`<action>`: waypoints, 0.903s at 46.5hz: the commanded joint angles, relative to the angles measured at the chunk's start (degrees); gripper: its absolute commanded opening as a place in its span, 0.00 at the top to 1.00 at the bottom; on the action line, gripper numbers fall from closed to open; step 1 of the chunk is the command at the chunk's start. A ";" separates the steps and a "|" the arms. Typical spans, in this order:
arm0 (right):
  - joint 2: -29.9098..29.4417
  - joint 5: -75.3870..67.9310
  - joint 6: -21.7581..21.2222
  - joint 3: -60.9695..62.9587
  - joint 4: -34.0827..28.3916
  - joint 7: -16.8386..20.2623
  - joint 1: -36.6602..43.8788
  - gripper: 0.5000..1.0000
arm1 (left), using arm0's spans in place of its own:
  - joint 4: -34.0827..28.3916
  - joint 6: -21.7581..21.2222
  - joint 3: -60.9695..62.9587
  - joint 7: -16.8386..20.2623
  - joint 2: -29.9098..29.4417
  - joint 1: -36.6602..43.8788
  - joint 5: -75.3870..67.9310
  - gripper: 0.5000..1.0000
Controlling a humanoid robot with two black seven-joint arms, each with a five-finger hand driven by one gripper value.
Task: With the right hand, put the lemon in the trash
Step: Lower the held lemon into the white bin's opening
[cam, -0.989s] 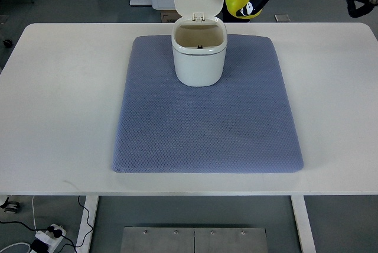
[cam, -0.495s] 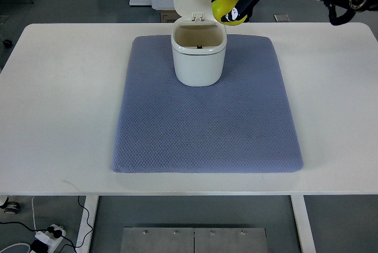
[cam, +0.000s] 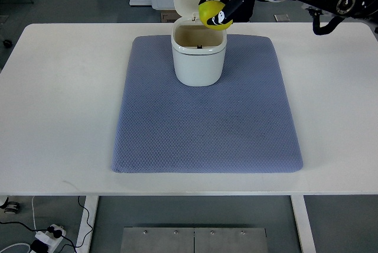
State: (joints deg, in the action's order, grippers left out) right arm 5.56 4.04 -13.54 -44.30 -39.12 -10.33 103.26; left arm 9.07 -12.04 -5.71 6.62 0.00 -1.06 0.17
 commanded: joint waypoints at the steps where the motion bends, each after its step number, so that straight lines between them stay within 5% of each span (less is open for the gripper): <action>1: -0.46 -0.09 0.00 0.79 0.54 0.04 -0.87 1.00 | -0.02 0.00 0.00 -0.03 0.00 0.00 0.00 0.00; 42: -4.94 -1.76 0.09 9.85 8.45 0.48 -9.48 0.97 | -0.02 0.00 0.00 -0.03 0.00 0.00 0.00 0.00</action>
State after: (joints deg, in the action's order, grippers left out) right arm 0.86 2.28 -13.48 -34.45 -30.84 -9.84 93.97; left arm 9.05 -12.04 -5.71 6.60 0.00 -1.05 0.17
